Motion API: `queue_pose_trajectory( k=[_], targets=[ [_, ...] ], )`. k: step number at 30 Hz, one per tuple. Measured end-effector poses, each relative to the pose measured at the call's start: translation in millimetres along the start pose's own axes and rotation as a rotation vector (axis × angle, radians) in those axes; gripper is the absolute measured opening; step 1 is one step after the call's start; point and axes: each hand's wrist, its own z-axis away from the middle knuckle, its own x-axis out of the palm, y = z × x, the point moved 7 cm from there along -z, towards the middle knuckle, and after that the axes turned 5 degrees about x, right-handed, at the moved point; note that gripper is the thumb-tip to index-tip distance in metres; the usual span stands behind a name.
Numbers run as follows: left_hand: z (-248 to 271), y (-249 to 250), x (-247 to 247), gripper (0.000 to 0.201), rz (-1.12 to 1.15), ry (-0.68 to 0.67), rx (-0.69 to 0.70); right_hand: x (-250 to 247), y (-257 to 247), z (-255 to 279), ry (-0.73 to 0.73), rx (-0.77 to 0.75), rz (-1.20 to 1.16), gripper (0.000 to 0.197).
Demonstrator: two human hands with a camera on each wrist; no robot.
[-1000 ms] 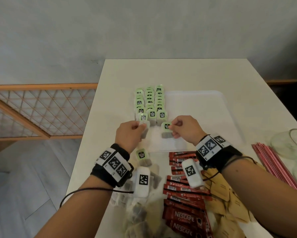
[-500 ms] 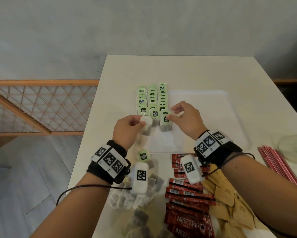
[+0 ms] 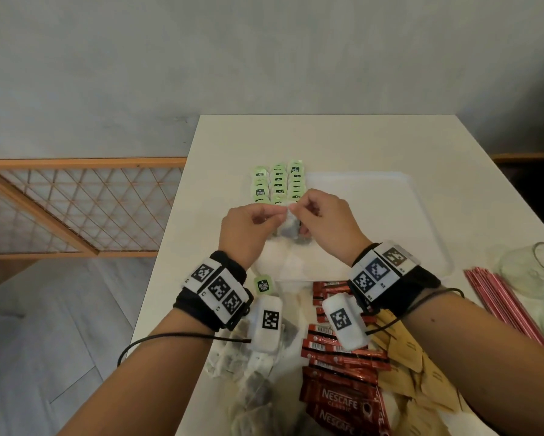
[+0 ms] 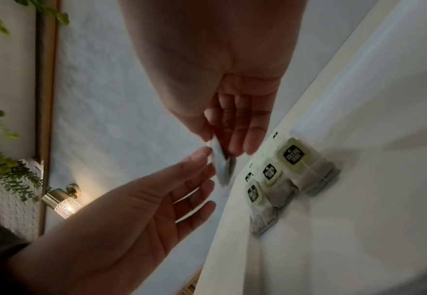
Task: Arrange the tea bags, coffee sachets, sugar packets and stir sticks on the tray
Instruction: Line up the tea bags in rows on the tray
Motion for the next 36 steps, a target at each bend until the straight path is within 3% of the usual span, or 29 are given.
queue_pose_trajectory(
  k=[5, 9, 11, 14, 19, 20, 26, 31, 36],
  targets=[
    [9, 15, 9, 0.014, -0.136, -0.054, 0.057, 1, -7, 5, -0.025, 0.017, -0.071, 0.018],
    [5, 12, 7, 0.006, -0.144, 0.011, 0.058, 5, -10, 10, -0.089, 0.017, -0.153, 0.023],
    [5, 3, 5, 0.015, -0.106, 0.028, 0.014, 4, -5, 9, -0.071, 0.033, -0.184, 0.017],
    [7, -15, 7, 0.024, -0.057, -0.038, -0.075, 6, 8, 5, -0.067, 0.009, -0.008, 0.009],
    [9, -43, 9, 0.010, -0.099, -0.185, -0.200, 22, 32, -3, -0.191, 0.023, 0.174, 0.012],
    [7, -46, 5, 0.008, -0.107, -0.186, -0.211, 24, 34, -6, -0.205, 0.022, 0.204, 0.012],
    [-31, -46, -20, 0.038, -0.189, -0.073, -0.185, 29, 42, -27, -0.154, 0.039, 0.278, 0.008],
    [-51, -64, -13, 0.022, -0.275, -0.219, -0.278, 31, 35, -36, -0.117, 0.013, 0.269, 0.007],
    [-58, -68, -20, 0.014, -0.334, -0.179, -0.278, 29, 36, -44, -0.069, 0.025, 0.265, 0.010]
  ],
)
